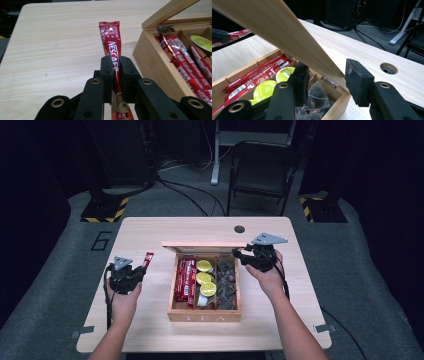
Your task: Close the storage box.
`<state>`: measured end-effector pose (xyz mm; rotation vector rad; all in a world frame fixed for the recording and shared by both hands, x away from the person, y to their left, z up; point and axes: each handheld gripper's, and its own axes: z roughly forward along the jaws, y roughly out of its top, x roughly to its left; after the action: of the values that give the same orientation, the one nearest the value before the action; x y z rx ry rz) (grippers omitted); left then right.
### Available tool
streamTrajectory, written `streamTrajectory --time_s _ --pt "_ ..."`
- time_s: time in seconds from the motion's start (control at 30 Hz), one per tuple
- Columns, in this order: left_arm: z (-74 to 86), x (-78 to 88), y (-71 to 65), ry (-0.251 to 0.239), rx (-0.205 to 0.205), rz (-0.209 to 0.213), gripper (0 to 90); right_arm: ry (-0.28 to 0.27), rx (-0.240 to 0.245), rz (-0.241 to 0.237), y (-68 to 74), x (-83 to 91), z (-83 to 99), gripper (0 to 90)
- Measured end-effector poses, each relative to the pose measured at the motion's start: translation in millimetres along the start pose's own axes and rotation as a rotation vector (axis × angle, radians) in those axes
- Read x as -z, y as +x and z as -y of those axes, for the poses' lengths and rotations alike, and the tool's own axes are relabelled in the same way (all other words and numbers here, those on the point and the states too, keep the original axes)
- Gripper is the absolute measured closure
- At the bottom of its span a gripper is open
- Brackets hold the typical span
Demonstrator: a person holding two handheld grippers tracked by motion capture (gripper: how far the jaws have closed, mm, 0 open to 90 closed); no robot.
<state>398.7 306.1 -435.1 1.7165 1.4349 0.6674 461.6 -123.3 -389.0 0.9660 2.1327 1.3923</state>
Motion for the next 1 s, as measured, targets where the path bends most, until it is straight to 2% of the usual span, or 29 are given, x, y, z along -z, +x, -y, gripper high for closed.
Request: streamTrajectory --time_s 0.03,0.07,0.4,0.57,0.73,0.93,1.0 --pt "1.0 0.4 2.5 -0.016 0.0 -0.01 81.6 0.0 0.0 0.0 0.1 0.0 0.0 54.4" --pt "1.4 2.5 5.2 -0.004 0.003 -0.007 81.6 0.0 0.0 0.0 0.1 0.0 0.0 54.4" --pt "15.9 9.9 23.5 0.003 0.014 -0.029 81.6 -0.003 0.0 0.003 0.7 0.0 0.5 54.3" --pt "24.9 9.0 30.3 0.014 0.037 -0.026 81.6 -0.003 0.0 0.004 1.2 0.0 0.7 54.4" --pt "32.0 3.3 31.5 0.01 0.017 -0.041 81.6 -0.002 0.002 0.006 1.6 0.3 1.0 54.3" --pt "43.2 -7.1 35.4 0.044 0.027 -0.043 81.6 -0.001 0.002 0.006 2.0 0.6 1.6 54.3" --pt "49.6 -13.3 38.9 0.065 0.045 -0.044 81.6 0.0 0.008 0.002 1.9 0.9 1.9 54.3"
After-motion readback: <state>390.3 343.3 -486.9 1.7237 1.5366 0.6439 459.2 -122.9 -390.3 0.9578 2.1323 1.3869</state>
